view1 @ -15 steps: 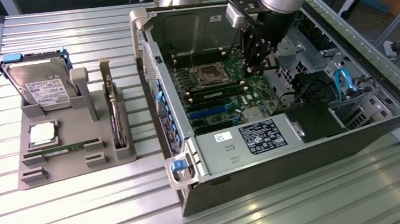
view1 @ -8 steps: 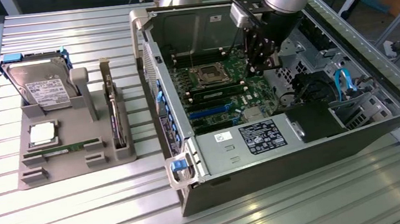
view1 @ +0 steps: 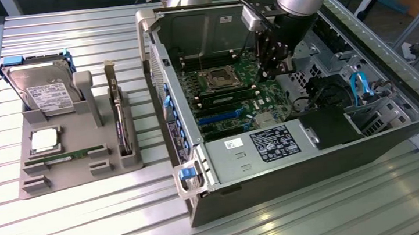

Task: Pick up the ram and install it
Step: 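Press down the ram until it locks into place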

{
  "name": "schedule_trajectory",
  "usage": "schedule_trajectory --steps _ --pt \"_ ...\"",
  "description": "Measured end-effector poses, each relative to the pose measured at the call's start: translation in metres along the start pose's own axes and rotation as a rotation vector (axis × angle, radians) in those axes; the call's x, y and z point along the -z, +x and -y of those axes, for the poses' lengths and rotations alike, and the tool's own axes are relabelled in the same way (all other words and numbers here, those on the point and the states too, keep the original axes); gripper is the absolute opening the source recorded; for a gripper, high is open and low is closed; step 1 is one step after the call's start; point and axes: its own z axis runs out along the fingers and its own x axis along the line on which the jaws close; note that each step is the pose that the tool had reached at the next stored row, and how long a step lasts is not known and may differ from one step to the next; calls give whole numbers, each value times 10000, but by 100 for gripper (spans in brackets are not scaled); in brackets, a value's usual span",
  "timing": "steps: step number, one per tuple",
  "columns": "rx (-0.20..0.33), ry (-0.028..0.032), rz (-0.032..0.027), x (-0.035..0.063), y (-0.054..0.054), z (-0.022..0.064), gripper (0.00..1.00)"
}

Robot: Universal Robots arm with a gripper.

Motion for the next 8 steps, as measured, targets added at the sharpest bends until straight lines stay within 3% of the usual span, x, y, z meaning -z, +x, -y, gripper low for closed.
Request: schedule_trajectory --steps 8 --pt "0 0 -3 -106 0 5 10"
